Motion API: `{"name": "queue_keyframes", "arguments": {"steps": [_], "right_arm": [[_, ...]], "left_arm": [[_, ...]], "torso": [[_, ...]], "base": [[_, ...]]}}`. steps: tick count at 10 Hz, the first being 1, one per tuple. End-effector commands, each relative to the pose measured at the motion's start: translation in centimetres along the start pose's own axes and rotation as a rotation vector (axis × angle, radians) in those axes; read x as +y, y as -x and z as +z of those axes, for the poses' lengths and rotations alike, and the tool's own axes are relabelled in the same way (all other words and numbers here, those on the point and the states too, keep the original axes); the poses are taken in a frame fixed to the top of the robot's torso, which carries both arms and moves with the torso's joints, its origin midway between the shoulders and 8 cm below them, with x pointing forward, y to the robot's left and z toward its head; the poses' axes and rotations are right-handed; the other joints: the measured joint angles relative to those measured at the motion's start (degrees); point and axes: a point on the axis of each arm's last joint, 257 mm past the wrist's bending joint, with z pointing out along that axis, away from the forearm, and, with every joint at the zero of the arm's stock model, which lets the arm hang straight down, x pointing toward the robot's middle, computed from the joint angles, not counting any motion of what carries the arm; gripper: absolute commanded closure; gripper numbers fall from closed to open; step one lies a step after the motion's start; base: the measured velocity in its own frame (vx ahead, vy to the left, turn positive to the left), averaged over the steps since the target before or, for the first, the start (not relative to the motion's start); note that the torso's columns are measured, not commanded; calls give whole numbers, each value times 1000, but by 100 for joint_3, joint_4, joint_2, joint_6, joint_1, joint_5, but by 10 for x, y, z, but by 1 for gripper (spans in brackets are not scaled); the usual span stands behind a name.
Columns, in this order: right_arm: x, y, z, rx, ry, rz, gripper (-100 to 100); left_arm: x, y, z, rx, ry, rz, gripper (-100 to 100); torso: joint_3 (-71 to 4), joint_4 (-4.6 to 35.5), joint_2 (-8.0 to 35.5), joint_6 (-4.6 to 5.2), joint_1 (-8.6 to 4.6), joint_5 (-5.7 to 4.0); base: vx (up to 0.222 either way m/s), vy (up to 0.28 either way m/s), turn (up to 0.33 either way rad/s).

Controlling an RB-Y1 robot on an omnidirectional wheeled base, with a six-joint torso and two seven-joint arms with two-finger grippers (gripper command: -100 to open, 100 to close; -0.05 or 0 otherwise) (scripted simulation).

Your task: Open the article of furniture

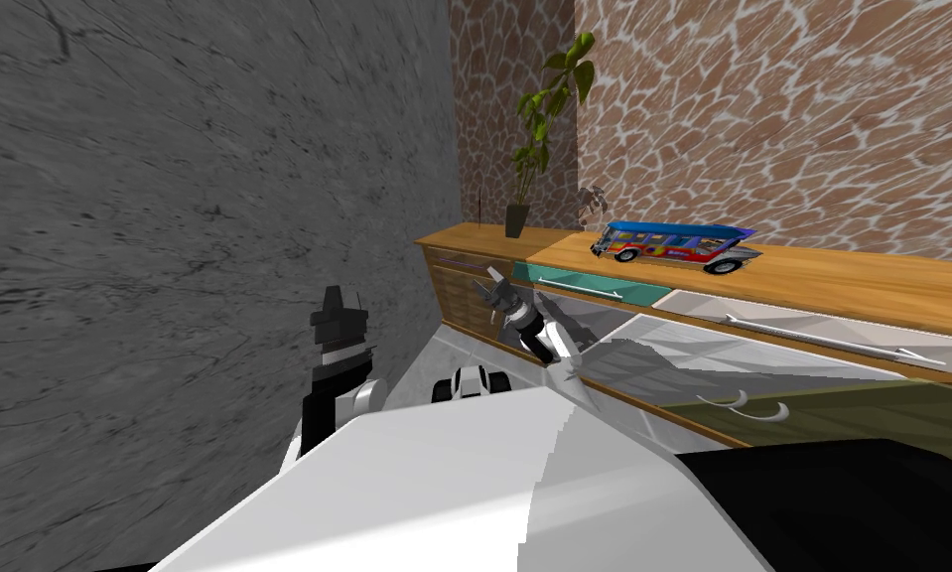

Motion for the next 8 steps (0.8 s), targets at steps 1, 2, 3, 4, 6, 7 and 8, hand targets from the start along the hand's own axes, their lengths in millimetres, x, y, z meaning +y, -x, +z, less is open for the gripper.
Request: {"name": "queue_keyframes", "arguments": {"steps": [1, 2, 3, 4, 6, 7, 8], "right_arm": [[6, -13, 8, 45, 40, -64, -100], [6, -18, 8, 62, 40, -89, -100], [6, -22, 8, 76, 40, -110, -100], [11, -30, 16, 95, 77, -137, -100], [10, -38, 15, 126, 77, -184, -100], [15, -47, 23, 145, 114, -211, -100], [14, -50, 22, 159, 114, -232, -100]], "left_arm": [[0, 0, 0, 0, 0, 0, 0], [0, 0, 0, 0, 0, 0, 0], [0, 0, 0, 0, 0, 0, 0], [0, 0, 0, 0, 0, 0, 0], [0, 0, 0, 0, 0, 0, 0], [0, 0, 0, 0, 0, 0, 0], [0, 0, 0, 0, 0, 0, 0]], "torso": [[2, 1, 2, 0, 3, 0], [0, 0, -1, -1, 0, 0], [-1, -1, -2, -1, 1, 0], [1, 0, 1, 0, 6, 1], [0, 0, 0, 0, 1, 0], [2, 1, 3, 0, 4, 1], [0, 0, -1, -1, 1, 1]], "base": [[10, -29, -22], [14, -30, -7], [7, -15, 3], [12, -24, -26], [9, -21, -1], [10, -25, -27], [13, -28, -9]]}}
